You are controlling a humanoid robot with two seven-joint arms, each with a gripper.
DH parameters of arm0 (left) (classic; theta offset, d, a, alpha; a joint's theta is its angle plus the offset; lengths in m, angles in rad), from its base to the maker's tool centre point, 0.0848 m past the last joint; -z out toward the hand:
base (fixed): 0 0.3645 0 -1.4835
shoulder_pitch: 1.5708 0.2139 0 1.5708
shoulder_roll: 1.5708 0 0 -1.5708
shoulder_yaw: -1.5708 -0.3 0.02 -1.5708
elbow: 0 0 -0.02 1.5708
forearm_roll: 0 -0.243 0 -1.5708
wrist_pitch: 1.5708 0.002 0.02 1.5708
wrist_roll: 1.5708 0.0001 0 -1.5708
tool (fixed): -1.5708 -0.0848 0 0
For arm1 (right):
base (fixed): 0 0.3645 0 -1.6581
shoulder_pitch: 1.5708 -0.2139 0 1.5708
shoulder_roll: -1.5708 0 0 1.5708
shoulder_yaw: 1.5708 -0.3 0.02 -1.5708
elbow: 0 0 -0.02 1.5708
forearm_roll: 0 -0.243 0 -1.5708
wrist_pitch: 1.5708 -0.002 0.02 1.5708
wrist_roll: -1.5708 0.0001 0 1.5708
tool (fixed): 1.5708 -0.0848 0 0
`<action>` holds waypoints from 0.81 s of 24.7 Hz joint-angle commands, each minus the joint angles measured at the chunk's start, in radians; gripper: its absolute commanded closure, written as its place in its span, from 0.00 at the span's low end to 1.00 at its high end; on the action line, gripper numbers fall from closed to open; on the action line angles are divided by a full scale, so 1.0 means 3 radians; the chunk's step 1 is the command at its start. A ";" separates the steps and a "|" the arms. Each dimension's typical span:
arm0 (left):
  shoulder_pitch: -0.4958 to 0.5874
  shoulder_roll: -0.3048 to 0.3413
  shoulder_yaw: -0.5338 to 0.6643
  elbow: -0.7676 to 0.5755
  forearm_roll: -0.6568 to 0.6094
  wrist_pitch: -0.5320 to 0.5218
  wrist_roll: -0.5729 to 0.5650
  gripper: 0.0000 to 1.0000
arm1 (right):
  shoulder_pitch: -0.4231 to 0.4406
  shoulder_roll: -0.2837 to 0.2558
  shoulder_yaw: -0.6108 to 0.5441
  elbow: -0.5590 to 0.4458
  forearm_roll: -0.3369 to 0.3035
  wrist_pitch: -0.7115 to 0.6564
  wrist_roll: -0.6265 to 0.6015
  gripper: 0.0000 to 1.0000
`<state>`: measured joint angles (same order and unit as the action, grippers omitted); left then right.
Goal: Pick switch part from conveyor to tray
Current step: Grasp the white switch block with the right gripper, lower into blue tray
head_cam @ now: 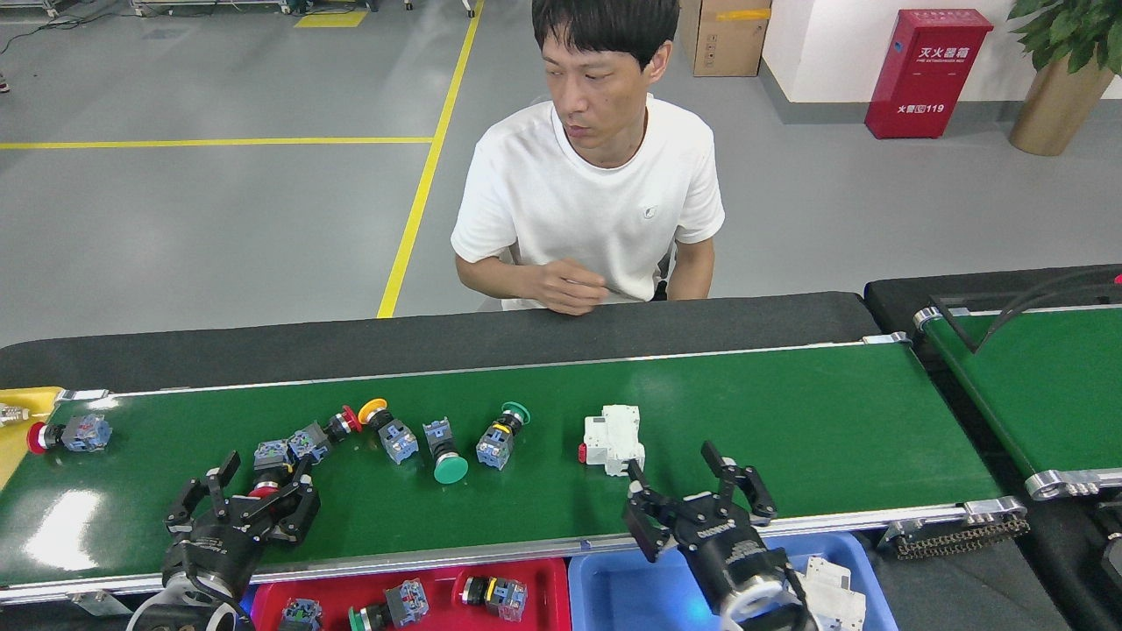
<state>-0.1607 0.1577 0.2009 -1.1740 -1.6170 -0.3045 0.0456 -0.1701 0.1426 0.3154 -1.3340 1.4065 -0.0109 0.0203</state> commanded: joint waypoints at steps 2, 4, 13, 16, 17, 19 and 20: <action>-0.0017 0.0027 -0.0010 -0.0009 0.0001 -0.0059 0.0022 0.95 | -0.0318 0.0046 0.0304 0.0376 -0.0005 0.0338 -0.0001 0.01; -0.0017 0.0016 -0.0010 -0.0029 0.0016 -0.0069 0.0022 0.97 | -0.0451 0.0051 0.0416 0.0576 -0.0061 0.0445 -0.0011 0.01; 0.0479 0.0042 0.0036 -0.0806 0.0420 -0.0320 0.0022 0.97 | -0.0579 0.0057 0.0539 0.0734 -0.0214 0.0190 -0.0022 0.90; 0.1047 0.0047 0.0031 -0.1410 0.0481 -0.0427 0.0032 0.95 | -0.0584 0.0041 0.0534 0.0678 -0.0240 0.0098 -0.0017 0.91; 0.1241 0.0022 -0.0005 -0.1578 0.0476 -0.0442 0.0047 0.95 | -0.0584 0.0026 0.0534 0.0597 -0.0301 -0.0019 -0.0017 0.91; 0.1538 -0.0004 -0.0077 -0.1778 0.0456 -0.0447 0.0124 0.94 | -0.0563 0.0005 0.0518 0.0397 -0.0496 -0.0347 0.0004 0.91; 0.1676 0.0006 -0.0220 -0.1860 0.0425 -0.0447 0.0160 0.94 | -0.0548 -0.0061 0.0503 0.0269 -0.0598 -0.0546 0.0004 0.91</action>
<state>0.3254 0.1571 0.1574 -1.6968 -1.4850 -0.4316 0.0669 -0.3228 0.1354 0.4746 -1.2127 1.2481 -0.0909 0.0189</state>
